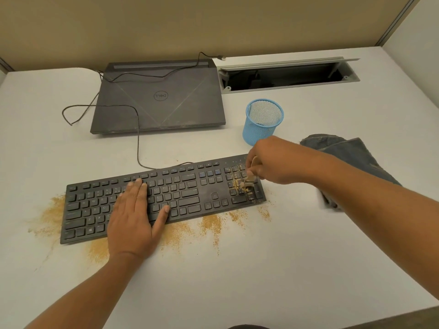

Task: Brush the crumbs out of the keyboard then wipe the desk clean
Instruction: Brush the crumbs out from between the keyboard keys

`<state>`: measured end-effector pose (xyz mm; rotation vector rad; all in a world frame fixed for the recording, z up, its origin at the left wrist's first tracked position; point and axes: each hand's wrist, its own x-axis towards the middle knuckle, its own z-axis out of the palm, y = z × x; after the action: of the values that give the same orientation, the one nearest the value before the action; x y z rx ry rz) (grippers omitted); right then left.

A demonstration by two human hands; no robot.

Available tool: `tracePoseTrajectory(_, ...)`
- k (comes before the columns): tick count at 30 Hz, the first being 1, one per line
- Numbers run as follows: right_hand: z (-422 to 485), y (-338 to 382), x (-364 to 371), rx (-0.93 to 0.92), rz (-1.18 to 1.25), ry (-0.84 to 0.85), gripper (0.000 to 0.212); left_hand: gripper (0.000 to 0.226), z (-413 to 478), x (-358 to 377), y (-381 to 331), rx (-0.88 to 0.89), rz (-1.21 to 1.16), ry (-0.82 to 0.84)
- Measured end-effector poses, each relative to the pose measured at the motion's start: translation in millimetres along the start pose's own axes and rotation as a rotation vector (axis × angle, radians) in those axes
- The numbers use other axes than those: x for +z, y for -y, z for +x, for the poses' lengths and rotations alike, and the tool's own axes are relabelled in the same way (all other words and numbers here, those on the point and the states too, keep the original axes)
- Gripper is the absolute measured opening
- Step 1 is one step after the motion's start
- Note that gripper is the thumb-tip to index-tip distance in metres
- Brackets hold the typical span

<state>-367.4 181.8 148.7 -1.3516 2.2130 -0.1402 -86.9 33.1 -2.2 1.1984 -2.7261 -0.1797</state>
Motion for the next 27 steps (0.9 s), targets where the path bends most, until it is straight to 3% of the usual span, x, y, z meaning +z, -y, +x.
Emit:
tracePoseTrajectory(3,-1.0,4.0,0.7,-0.031,0.025,-0.053,0.015,0.082,0.4,-0.1,0.5,0.003,0.005,0.004)
tracePoseTrajectory(7,-2.4,7.3,7.0,-0.040,-0.043,0.051,0.017,0.082,-0.5,-0.2,-0.7,0.001,0.003,0.006)
tracePoseTrajectory(12,-2.5,13.3,6.9,-0.081,-0.011,-0.010,0.016,0.083,-0.5,-1.2,-0.3,0.002,-0.004,0.005)
tracePoseTrajectory(16,0.1,8.0,12.2,0.000,-0.086,-0.018,0.022,0.083,-1.0,-1.9,-1.9,0.001,-0.007,0.002)
tracePoseTrajectory(20,-2.4,2.1,13.8,0.058,0.038,-0.158,0.025,0.083,-0.8,-1.5,-1.5,0.000,-0.008,0.002)
tracePoseTrajectory(24,-8.6,-2.1,21.1,0.080,0.097,-0.057,0.036,0.082,-0.5,-0.2,-0.6,-0.001,-0.003,0.008)
tracePoseTrajectory(27,-11.0,-2.7,19.0,0.084,0.140,-0.174,0.040,0.082,-0.4,0.7,0.3,0.002,0.005,0.010)
